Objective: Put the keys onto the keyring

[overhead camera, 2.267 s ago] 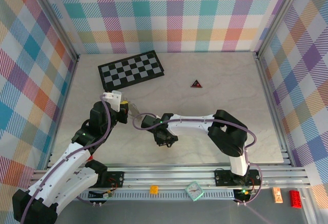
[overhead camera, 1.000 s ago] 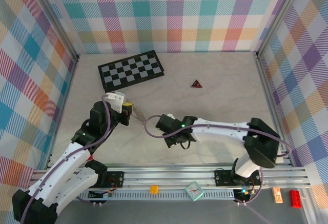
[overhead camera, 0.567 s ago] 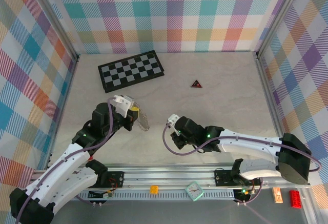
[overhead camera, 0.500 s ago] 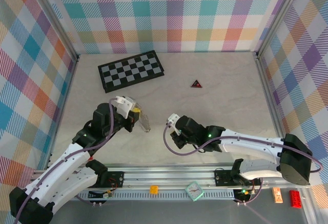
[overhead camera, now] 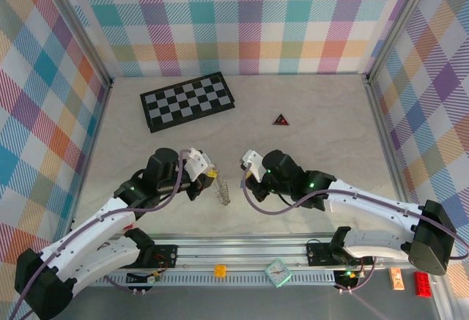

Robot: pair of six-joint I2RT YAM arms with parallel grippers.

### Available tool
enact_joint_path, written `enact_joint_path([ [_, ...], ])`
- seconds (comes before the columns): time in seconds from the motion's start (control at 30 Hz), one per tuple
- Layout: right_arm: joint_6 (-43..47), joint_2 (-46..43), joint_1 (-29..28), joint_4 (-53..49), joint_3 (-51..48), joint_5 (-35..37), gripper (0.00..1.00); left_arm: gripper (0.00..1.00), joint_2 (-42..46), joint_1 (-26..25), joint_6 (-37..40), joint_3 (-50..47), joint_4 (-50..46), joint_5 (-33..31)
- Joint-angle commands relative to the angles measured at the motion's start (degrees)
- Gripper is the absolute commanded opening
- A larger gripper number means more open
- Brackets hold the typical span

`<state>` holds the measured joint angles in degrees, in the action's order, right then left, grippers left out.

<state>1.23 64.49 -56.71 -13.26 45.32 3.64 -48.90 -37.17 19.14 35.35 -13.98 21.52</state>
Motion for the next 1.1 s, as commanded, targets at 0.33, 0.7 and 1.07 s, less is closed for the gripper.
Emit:
enact_joint_path([
  [0.33, 11.2, 5.6, 0.4, 1.7, 6.0, -9.5, 0.0, 0.0, -5.7, -1.7, 1.8, 7.4, -6.4, 2.7],
  [0.7, 11.3, 5.7, 0.4, 3.0, 5.9, -10.7, 0.0, 0.0, -7.4, -1.7, 0.5, 7.9, -7.5, 5.0],
  [1.07, 10.6, 7.2, 0.3, 4.1, 6.4, -13.3, 0.0, 0.0, -8.9, -1.7, -0.8, 7.5, -7.2, 5.8],
])
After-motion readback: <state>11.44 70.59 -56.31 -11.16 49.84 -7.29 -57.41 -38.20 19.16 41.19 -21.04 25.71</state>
